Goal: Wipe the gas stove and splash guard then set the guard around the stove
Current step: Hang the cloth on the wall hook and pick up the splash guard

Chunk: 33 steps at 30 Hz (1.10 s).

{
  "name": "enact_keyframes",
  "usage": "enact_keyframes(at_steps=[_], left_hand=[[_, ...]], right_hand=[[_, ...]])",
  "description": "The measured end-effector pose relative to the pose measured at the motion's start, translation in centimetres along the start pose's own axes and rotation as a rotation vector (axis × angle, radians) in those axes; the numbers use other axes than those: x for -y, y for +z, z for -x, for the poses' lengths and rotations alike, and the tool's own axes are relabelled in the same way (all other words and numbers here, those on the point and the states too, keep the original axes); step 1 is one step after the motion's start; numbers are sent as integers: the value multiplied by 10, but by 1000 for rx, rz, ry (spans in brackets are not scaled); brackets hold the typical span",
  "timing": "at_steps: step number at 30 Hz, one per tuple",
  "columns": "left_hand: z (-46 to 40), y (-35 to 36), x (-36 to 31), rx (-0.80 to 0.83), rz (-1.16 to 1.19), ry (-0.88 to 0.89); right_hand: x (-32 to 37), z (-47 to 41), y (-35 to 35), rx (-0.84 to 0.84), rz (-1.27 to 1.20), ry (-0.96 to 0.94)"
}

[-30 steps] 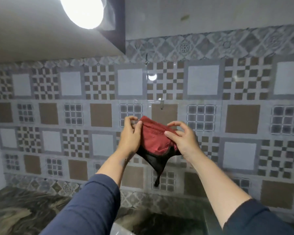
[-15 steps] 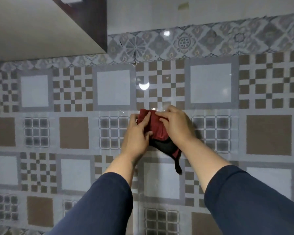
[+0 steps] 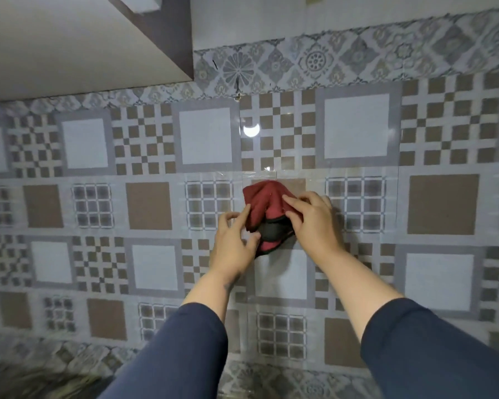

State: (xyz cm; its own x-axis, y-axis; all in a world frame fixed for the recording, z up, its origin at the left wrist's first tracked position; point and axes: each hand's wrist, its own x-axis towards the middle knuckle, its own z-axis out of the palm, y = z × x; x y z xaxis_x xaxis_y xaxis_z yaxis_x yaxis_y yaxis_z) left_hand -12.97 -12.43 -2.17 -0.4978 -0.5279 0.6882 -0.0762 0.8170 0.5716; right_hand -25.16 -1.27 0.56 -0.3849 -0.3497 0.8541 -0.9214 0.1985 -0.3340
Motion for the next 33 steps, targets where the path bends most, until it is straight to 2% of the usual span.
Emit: enact_keyframes(at_steps=[4,9,12,16,21,26,29,31,33], left_hand=[[39,-31,-20,141,-168,-76],[114,-76,-35,372,-326,-209],[173,-112,-33,511,-366,-344],[268,-159,-15,597,-411,-524],[397,-230,15,519,-460,-813],[513,-292,42,421,-483,-1090],[569,-311,49,344,-554,-1206],[595,-318,50,311,-547,-1293],[612,-320,51,282,-535,-1337]], right_hand=[[24,27,-32,179,73,46],[72,77,-53,618,193,66],[113,124,-52,921,161,37],[173,210,-38,1156,76,-73],[246,324,-11,1456,-34,-191],[307,411,19,1649,-112,-279],[334,444,36,1684,-128,-367],[347,462,49,1662,-112,-472],[355,477,63,1649,-138,-500]])
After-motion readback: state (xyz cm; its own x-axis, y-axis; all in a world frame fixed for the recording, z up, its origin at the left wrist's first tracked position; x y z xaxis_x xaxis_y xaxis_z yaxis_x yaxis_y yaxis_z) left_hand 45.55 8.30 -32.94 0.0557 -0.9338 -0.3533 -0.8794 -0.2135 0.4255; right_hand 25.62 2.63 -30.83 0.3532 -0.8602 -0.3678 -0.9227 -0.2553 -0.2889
